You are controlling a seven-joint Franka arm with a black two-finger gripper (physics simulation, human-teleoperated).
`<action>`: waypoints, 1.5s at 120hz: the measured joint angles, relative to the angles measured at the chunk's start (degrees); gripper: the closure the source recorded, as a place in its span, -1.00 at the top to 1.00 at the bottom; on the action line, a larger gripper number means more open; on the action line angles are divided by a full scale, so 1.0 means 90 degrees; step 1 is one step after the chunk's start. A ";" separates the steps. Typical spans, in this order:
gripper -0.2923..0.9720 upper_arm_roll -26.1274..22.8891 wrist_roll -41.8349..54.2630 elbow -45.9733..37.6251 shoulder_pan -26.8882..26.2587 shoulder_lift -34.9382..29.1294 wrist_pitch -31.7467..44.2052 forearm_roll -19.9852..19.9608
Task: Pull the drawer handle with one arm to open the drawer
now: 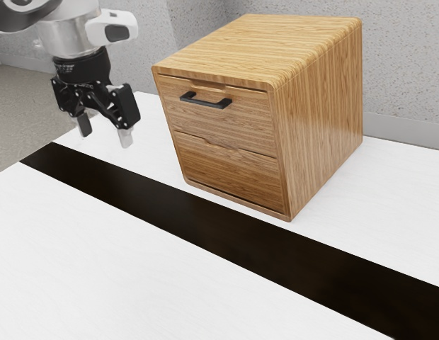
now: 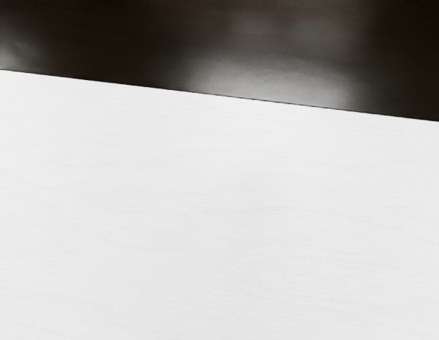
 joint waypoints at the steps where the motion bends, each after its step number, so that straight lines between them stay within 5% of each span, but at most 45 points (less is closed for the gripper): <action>1: 0.54 0.0064 0.0000 0.0000 -0.0061 0.0000 0.0038 -0.0001; 43: 0.54 0.0387 0.0021 -0.0109 -0.0361 -0.0407 0.0615 0.0052; 65: 0.54 0.0249 0.1575 -0.2509 -0.0513 -0.2202 0.1894 0.0172; 76: 0.54 -0.0276 0.2577 -0.2859 0.0164 -0.2456 0.2413 0.0131; 105: 0.54 -0.0816 0.5663 -0.3969 0.0682 -0.2437 0.4568 -0.0936; 120: 0.53 -0.0800 0.7197 -0.3998 0.0754 -0.2303 0.5319 -0.1683; 136: 0.53 -0.0783 0.8519 -0.3607 0.0918 -0.1769 0.5678 -0.2020; 152: 0.53 -0.0811 0.9542 -0.2882 0.0980 -0.1144 0.5742 -0.1933; 180: 0.53 -0.0841 1.0766 -0.2781 0.0994 -0.0834 0.5900 -0.0971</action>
